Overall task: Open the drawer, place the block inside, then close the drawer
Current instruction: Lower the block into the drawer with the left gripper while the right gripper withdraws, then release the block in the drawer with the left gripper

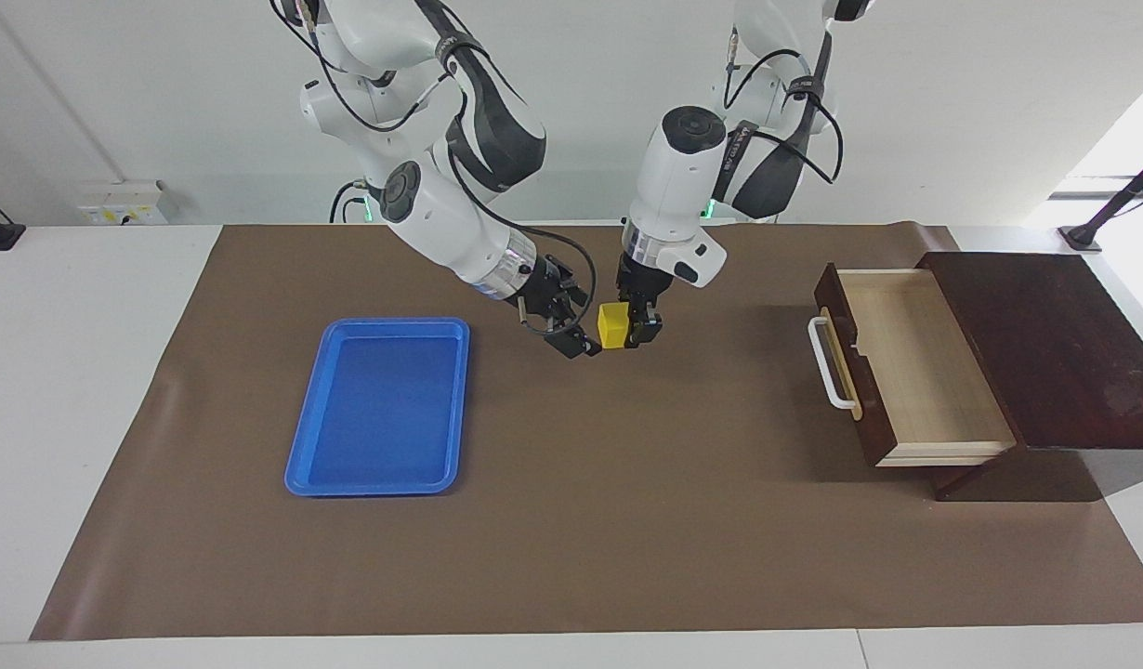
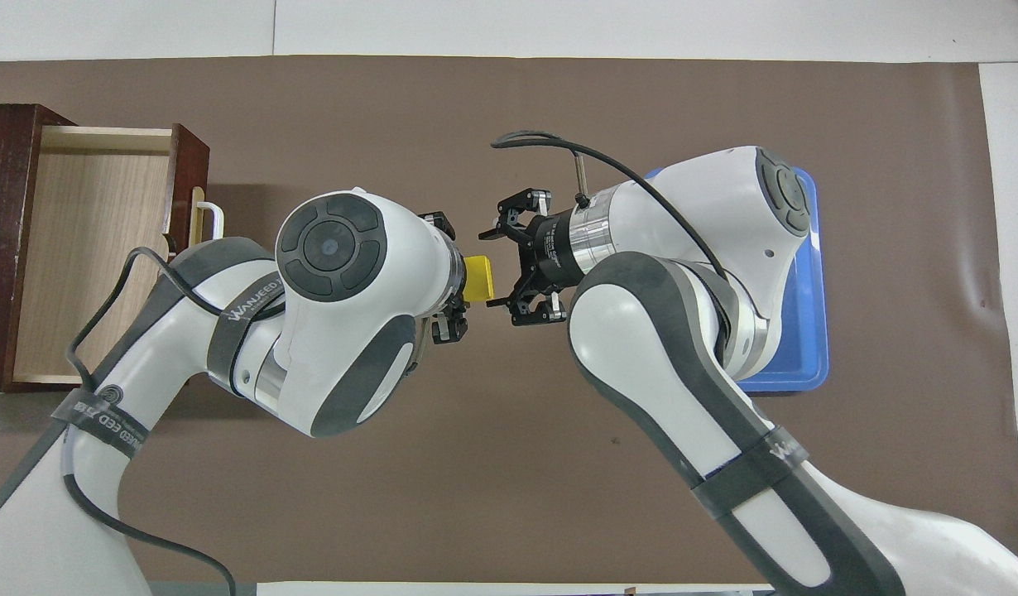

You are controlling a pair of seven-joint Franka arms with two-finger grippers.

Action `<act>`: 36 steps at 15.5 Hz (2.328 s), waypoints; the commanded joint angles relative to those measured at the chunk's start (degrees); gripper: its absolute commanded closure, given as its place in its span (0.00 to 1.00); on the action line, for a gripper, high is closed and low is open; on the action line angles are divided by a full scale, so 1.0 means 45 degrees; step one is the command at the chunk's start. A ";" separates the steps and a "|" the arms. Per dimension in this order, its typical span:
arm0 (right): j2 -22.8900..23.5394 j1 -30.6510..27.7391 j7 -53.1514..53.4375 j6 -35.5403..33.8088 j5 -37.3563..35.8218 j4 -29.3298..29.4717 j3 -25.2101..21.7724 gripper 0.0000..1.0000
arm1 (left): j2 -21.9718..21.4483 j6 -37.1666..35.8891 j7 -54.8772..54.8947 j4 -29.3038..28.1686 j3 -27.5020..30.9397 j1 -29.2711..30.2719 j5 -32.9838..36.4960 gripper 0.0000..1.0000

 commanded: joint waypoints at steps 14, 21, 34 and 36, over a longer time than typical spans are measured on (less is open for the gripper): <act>-0.2041 -0.4675 -1.1877 -0.6333 -0.6219 0.0222 -0.0097 0.00 | -0.1018 -0.2753 1.1244 -0.0187 0.0165 0.8585 0.0527 1.00; -0.3566 -0.6080 -1.9984 -0.7097 -0.9601 0.0300 0.0058 0.00 | -0.1605 -0.1460 1.1360 -0.2167 0.0146 0.8781 0.0686 0.08; -0.3215 -0.6961 -2.0482 -0.9735 -1.0327 0.2194 0.0235 0.00 | -0.0980 -0.2340 0.6654 -0.1227 0.0107 0.5675 0.1722 0.00; -0.3118 -0.6962 -2.0502 -0.9715 -1.0327 0.2331 0.0235 0.00 | -0.1097 -0.1989 0.6712 -0.1502 0.0146 0.5831 0.1799 0.00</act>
